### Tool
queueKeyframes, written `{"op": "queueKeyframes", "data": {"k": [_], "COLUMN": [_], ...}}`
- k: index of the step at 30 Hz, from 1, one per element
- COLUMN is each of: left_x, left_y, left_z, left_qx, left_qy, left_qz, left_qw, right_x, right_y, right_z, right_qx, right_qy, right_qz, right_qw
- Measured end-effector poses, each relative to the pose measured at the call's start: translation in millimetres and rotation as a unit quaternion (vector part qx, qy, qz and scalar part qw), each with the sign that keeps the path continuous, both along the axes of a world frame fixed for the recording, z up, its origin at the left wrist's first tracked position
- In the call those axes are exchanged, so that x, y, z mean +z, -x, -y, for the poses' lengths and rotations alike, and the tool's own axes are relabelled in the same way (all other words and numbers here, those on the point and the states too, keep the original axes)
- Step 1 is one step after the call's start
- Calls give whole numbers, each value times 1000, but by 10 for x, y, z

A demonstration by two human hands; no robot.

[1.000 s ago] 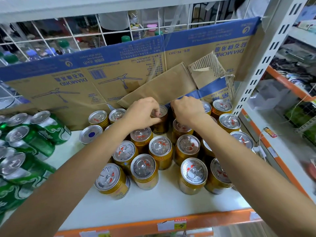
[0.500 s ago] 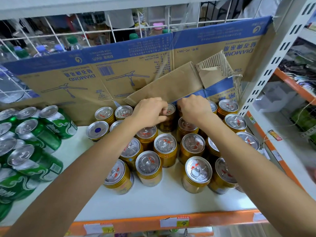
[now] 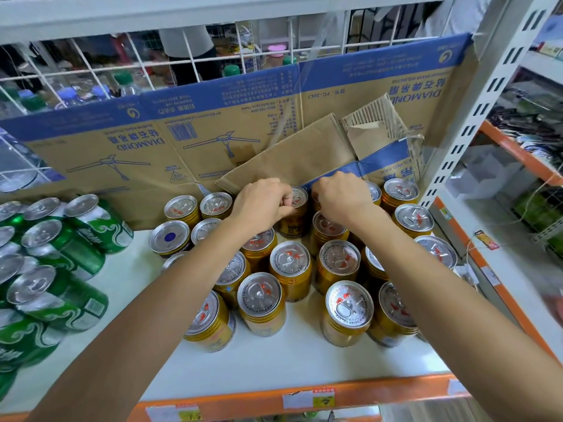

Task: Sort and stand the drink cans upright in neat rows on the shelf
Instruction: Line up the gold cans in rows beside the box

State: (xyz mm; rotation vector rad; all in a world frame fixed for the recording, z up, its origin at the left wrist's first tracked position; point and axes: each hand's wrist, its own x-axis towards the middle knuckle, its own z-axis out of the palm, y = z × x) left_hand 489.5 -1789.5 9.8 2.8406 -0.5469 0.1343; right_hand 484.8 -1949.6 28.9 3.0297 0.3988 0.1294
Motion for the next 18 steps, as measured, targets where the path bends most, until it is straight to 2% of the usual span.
{"op": "queueKeyframes", "data": {"k": [8, 14, 18], "left_x": [4, -82, -77], "left_y": [81, 112, 85], "left_z": [-100, -76, -80], "left_qx": [-28, 9, -2], "left_qy": [-34, -6, 0], "left_qz": [-20, 27, 29], "left_qw": [999, 1000, 1000], "right_x": [-6, -12, 4], "right_y": [33, 57, 82], "right_z": [17, 1, -12], "right_qx": [0, -9, -10], "right_qy": [5, 14, 19], "right_qz": [-1, -1, -9], "right_qw": [1000, 1000, 1000]}}
